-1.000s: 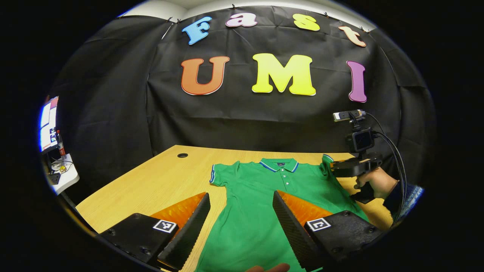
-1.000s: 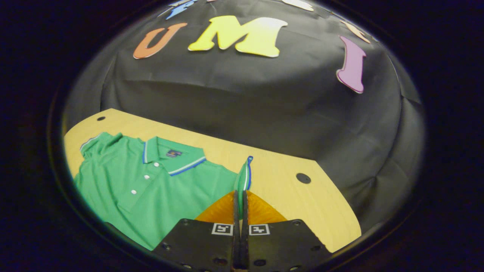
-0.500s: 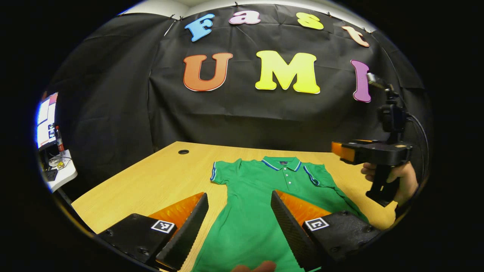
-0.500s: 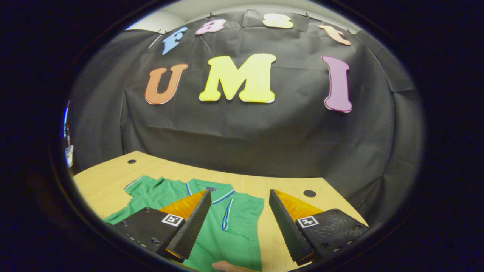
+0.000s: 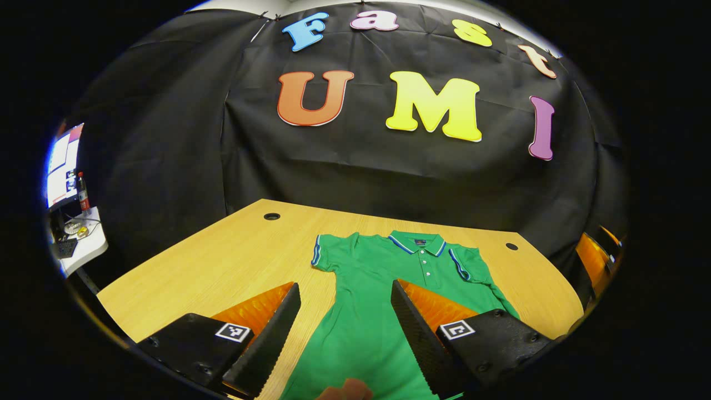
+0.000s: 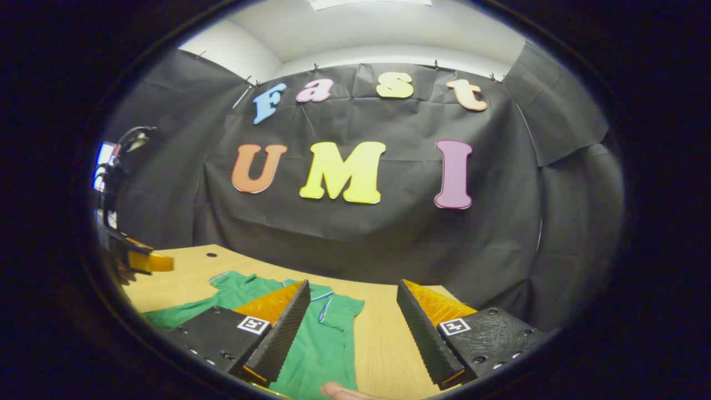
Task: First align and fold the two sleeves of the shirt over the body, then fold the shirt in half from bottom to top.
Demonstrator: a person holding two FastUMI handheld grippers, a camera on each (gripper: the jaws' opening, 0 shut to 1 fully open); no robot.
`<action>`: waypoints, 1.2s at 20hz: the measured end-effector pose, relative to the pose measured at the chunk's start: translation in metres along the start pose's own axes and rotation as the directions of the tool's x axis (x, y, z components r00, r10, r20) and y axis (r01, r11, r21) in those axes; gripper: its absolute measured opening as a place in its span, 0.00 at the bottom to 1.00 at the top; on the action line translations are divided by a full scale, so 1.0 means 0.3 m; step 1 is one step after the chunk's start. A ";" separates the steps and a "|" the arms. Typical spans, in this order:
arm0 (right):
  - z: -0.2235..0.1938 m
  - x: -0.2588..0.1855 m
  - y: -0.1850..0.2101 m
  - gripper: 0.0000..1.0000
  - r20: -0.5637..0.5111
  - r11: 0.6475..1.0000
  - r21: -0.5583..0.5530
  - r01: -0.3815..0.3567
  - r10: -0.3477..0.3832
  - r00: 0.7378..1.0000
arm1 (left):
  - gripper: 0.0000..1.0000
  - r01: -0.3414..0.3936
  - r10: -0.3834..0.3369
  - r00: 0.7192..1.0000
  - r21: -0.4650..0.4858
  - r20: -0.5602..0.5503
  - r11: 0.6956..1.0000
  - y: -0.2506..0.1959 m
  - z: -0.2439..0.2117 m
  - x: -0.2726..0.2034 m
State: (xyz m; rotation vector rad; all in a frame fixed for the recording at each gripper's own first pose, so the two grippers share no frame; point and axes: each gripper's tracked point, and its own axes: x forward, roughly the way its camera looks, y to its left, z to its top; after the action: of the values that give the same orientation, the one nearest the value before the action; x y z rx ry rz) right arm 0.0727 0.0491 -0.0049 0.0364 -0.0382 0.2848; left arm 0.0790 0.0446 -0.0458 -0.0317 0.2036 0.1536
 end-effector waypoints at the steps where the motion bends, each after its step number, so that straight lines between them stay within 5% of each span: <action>1: -0.012 -0.047 0.000 0.95 -0.002 1.000 0.003 -0.011 0.011 1.000 | 1.00 -0.015 0.015 0.999 -0.001 0.034 1.000 0.005 0.056 0.024; 5: -0.040 -0.194 -0.032 0.95 0.015 1.000 0.019 -0.005 0.005 1.000 | 1.00 -0.032 0.028 0.994 0.037 0.103 0.999 -0.003 0.209 0.223; 11: -0.122 -0.240 -0.063 0.96 -0.026 0.992 0.123 -0.034 0.037 0.999 | 1.00 0.144 -0.146 0.989 0.046 0.031 0.988 -0.018 0.145 0.579; 14: -0.213 -0.208 -0.016 0.94 -0.070 0.982 0.172 -0.081 0.094 0.993 | 1.00 0.068 -0.064 0.995 0.051 -0.080 0.996 0.107 -0.001 0.716; 18: -0.329 -0.202 0.060 0.94 -0.177 0.965 0.236 -0.114 0.158 0.971 | 1.00 0.070 -0.054 0.972 0.062 -0.229 0.996 0.158 -0.155 0.802; 24: -0.410 -0.238 0.168 0.96 -0.219 0.953 0.232 -0.193 0.245 0.944 | 0.94 0.005 0.007 0.954 0.040 -0.300 0.999 0.224 -0.218 0.929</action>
State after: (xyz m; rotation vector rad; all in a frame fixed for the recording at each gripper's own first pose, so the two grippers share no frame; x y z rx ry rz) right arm -0.0060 0.0827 -0.1294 0.2051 0.2366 0.5153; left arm 0.3253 0.1495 -0.1677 -0.0150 0.5104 0.1454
